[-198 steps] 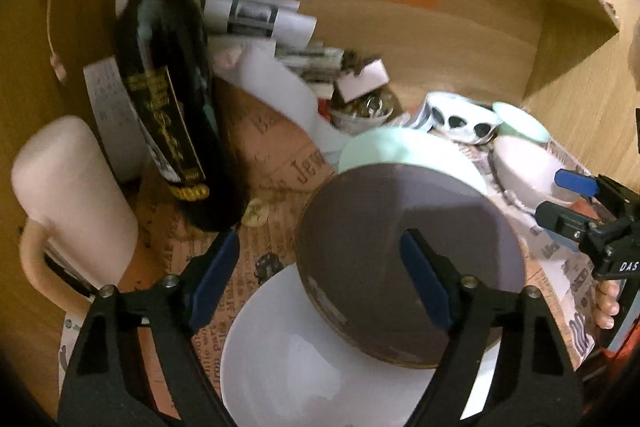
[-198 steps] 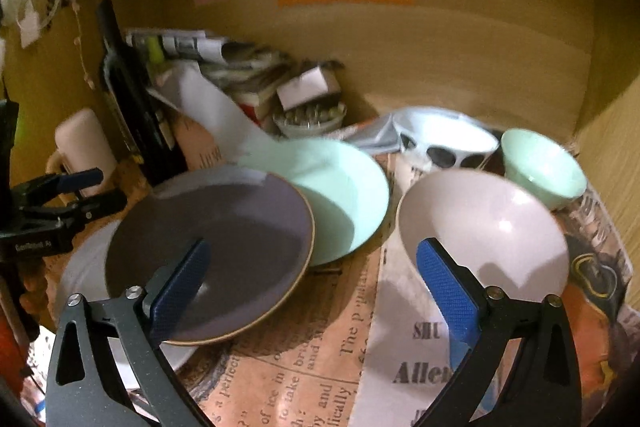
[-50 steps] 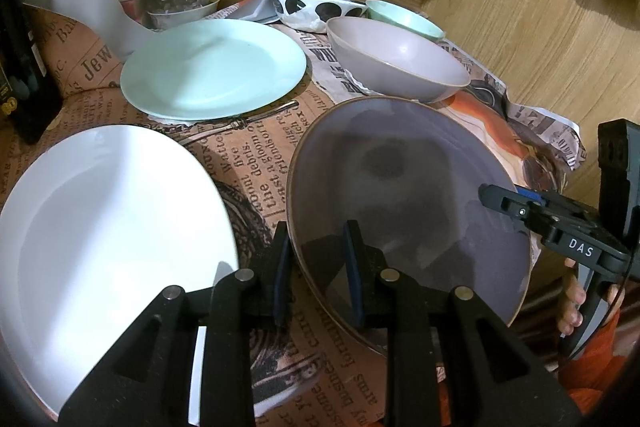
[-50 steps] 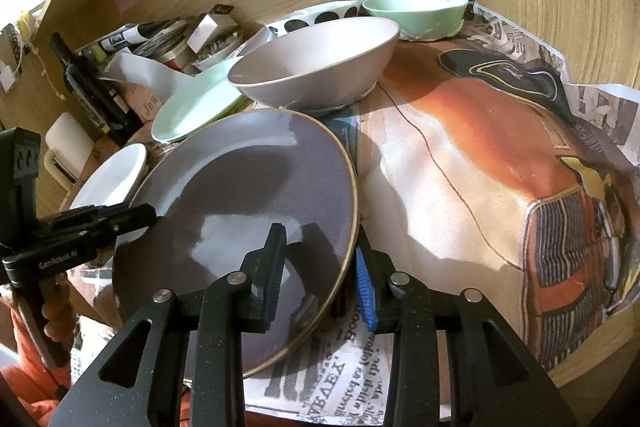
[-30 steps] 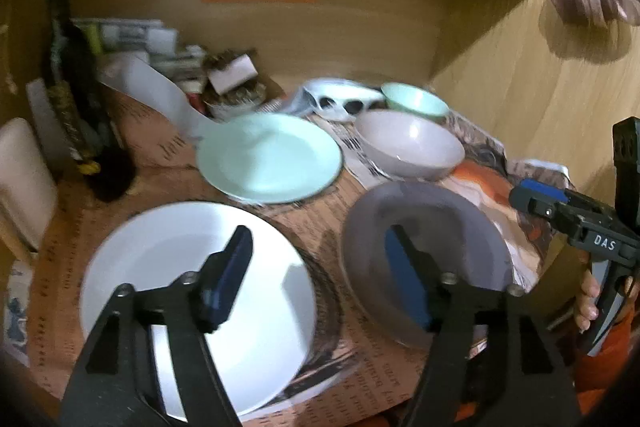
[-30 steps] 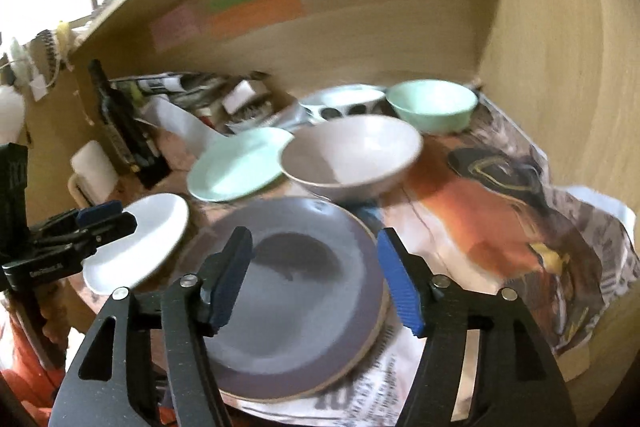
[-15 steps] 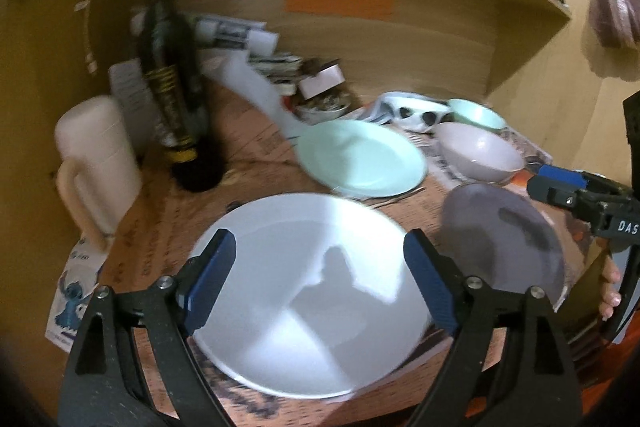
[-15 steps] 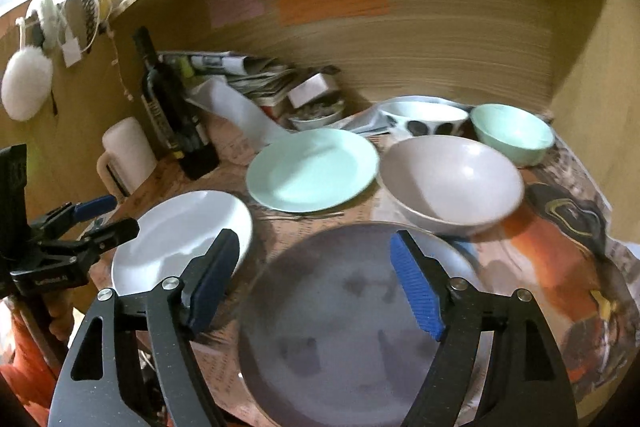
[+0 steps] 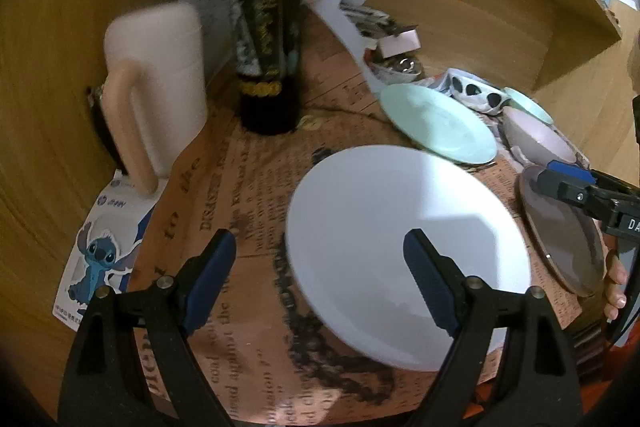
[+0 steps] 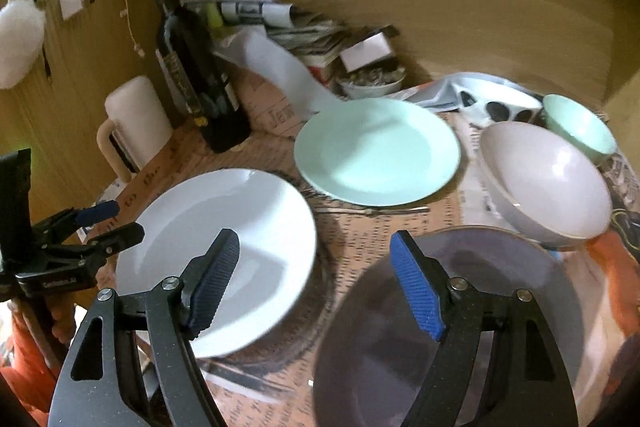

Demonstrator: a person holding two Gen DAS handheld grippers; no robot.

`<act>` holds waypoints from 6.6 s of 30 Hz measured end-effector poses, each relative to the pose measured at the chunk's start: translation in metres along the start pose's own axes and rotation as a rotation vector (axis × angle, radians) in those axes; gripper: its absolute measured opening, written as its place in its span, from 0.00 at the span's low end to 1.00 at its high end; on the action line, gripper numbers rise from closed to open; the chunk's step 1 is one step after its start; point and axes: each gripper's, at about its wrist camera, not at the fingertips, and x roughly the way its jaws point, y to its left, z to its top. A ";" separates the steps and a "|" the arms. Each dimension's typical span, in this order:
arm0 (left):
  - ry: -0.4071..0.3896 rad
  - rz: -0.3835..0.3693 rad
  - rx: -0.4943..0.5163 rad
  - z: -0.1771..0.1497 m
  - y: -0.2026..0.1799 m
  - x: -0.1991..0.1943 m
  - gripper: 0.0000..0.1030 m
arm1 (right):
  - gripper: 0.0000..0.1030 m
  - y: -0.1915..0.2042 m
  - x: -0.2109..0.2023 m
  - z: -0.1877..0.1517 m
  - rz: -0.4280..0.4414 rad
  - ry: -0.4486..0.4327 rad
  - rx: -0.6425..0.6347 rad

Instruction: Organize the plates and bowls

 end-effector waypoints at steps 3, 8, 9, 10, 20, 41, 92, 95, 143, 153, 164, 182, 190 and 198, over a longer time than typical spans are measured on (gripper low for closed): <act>0.005 0.009 0.000 -0.003 0.007 0.003 0.82 | 0.71 0.004 0.012 0.002 0.003 0.040 -0.003; 0.048 -0.026 -0.001 -0.007 0.013 0.012 0.61 | 0.50 0.007 0.034 0.005 0.006 0.131 0.016; 0.055 -0.037 -0.003 -0.007 0.014 0.014 0.60 | 0.48 0.006 0.037 0.005 0.006 0.143 0.019; 0.063 -0.049 -0.005 -0.008 0.015 0.015 0.56 | 0.48 0.005 0.041 0.004 0.003 0.156 0.023; 0.079 -0.118 -0.015 -0.007 0.016 0.022 0.33 | 0.27 0.007 0.062 0.002 -0.025 0.242 0.013; 0.088 -0.131 -0.061 -0.005 0.011 0.023 0.30 | 0.23 0.012 0.059 -0.001 0.008 0.221 0.011; -0.024 -0.209 0.083 0.027 -0.122 0.002 0.30 | 0.23 -0.081 -0.067 -0.021 -0.037 -0.067 0.152; -0.012 -0.224 0.094 0.025 -0.132 0.006 0.30 | 0.23 -0.090 -0.073 -0.028 -0.049 -0.066 0.165; 0.181 -0.314 0.197 0.006 -0.199 0.066 0.33 | 0.23 -0.147 -0.081 -0.079 -0.125 0.033 0.317; 0.188 -0.332 0.196 0.008 -0.198 0.073 0.34 | 0.23 -0.149 -0.081 -0.077 -0.128 0.038 0.304; 0.174 -0.311 0.222 0.009 -0.203 0.075 0.36 | 0.23 -0.146 -0.082 -0.077 -0.131 0.039 0.290; 0.111 -0.280 0.215 0.023 -0.197 0.065 0.41 | 0.24 -0.145 -0.090 -0.071 -0.170 -0.004 0.271; -0.048 -0.219 0.233 0.041 -0.186 0.030 0.55 | 0.36 -0.131 -0.100 -0.046 -0.154 -0.073 0.211; -0.152 -0.149 0.209 0.065 -0.159 0.008 0.67 | 0.46 -0.117 -0.107 -0.002 -0.106 -0.177 0.148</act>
